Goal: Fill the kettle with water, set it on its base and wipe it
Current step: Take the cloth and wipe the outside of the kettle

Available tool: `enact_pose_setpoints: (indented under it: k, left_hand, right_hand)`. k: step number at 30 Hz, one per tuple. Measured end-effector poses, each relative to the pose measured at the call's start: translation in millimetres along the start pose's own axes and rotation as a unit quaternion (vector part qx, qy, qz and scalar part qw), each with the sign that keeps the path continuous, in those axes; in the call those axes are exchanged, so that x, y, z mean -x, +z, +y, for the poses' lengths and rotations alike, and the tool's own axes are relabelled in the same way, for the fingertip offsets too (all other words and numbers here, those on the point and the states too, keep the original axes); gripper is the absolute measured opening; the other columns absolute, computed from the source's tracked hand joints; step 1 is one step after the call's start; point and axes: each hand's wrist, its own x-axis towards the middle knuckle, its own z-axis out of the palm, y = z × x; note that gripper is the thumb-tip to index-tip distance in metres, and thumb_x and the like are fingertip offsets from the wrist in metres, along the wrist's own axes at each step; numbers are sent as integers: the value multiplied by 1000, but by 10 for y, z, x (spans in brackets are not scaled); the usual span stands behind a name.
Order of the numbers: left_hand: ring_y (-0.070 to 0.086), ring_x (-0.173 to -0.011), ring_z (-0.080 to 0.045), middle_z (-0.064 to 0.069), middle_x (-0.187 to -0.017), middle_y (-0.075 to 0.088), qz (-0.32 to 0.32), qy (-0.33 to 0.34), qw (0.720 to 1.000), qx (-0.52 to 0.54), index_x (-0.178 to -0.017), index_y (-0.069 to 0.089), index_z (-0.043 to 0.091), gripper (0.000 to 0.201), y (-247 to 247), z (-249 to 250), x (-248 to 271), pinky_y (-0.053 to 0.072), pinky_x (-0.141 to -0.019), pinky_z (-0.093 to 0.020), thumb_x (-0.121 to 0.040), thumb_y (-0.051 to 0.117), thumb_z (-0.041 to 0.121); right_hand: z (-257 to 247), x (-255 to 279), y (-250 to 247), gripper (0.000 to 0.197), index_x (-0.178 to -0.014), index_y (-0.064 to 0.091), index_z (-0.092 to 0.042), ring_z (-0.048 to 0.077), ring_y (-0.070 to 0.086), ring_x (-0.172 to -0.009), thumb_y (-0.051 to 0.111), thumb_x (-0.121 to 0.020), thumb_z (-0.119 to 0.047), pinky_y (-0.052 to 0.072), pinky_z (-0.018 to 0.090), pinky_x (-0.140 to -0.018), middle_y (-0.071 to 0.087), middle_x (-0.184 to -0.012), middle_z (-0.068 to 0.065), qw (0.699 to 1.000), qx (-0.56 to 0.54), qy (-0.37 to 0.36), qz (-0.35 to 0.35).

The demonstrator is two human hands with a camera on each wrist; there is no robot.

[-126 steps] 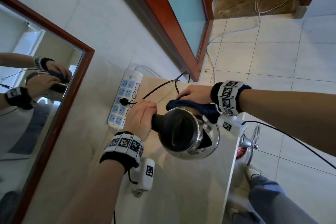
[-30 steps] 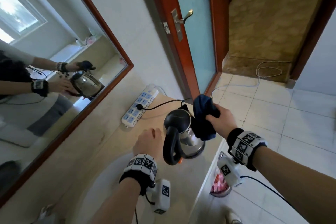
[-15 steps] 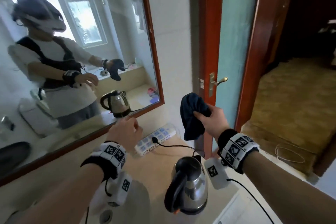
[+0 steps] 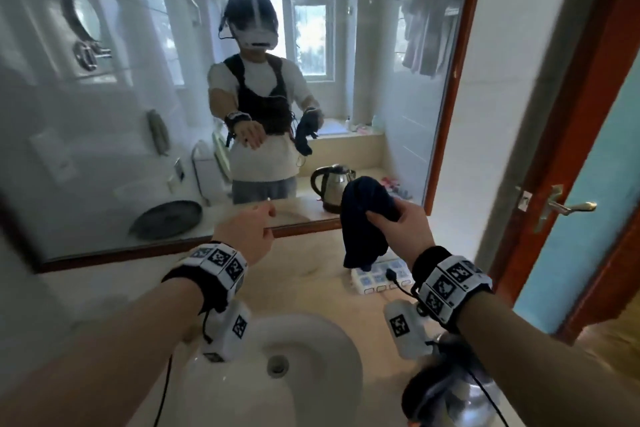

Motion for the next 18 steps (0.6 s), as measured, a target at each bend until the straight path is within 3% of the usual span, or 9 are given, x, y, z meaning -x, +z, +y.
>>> enact_pose_setpoints:
  k: [4,11,14,18]
  left_hand:
    - [60,-90,-25,0,-97,60,6,-53,998,-22,-87,55,25,7,-331,-662,302,52,-78,-36,-83,54,20]
    - [58,-83,-26,-1,-88,60,15,-164,985,-41,-77,49,24,8,-745,-1686,1149,51,-72,-38,-78,57,22]
    - [58,-86,-27,1,-86,56,12,-217,975,-40,-78,49,22,9,-870,-2041,1516,48,-75,-36,-79,57,19]
    - [59,-88,-26,-3,-94,63,20,-291,956,-34,-86,56,17,6,-989,-2452,2077,48,-76,-35,-81,59,19]
  right_hand:
    - [-309,41,713,22,-104,71,-8,27,69,-94,69,-82,-11,56,41,-86,73,-96,10,997,-14,-26,-73]
    - [-792,421,1950,23,-106,69,-8,26,68,-95,68,-83,-14,55,43,-88,71,-96,8,977,-15,-66,-200]
    - [-952,638,2400,22,-105,69,-8,26,68,-95,68,-84,-15,56,43,-86,71,-95,7,965,-14,-76,-251]
    - [-1151,1022,2990,24,-108,68,-12,23,67,-97,67,-85,-19,55,41,-88,70,-97,3,940,-24,-71,-332]
